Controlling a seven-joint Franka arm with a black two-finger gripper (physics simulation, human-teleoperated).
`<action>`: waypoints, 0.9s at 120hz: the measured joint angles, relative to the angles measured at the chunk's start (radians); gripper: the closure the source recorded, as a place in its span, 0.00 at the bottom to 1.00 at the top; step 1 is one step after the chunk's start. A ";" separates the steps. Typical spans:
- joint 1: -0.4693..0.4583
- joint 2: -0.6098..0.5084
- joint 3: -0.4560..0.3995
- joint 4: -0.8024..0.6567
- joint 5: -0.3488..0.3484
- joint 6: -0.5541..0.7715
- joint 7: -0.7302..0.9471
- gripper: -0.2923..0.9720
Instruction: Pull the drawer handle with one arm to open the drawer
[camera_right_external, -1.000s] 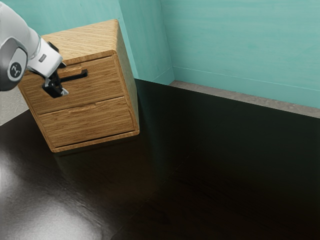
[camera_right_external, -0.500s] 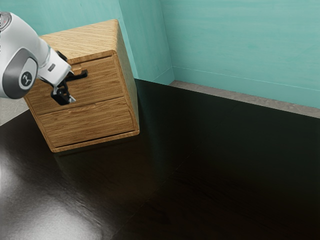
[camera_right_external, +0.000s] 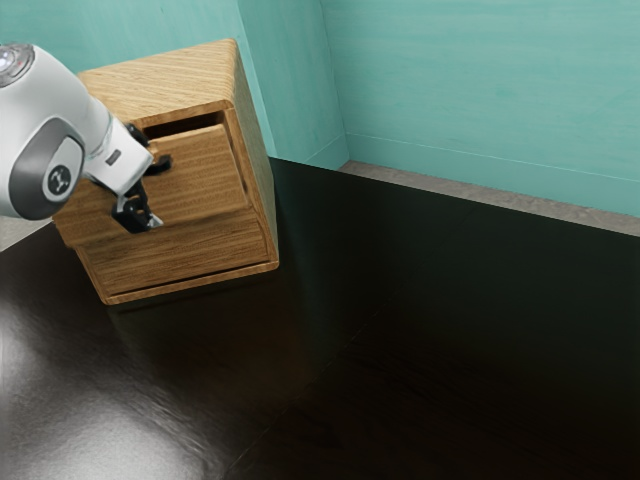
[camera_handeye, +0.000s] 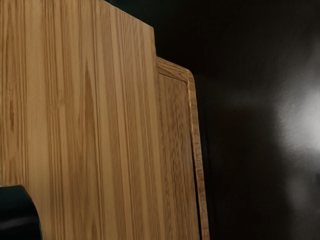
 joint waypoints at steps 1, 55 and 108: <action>-0.003 -0.003 0.000 -0.004 0.000 0.000 0.000 0.26; -0.037 -0.148 0.001 -0.160 0.000 0.003 -0.003 0.25; -0.024 -0.277 0.003 -0.262 0.009 0.004 -0.004 0.26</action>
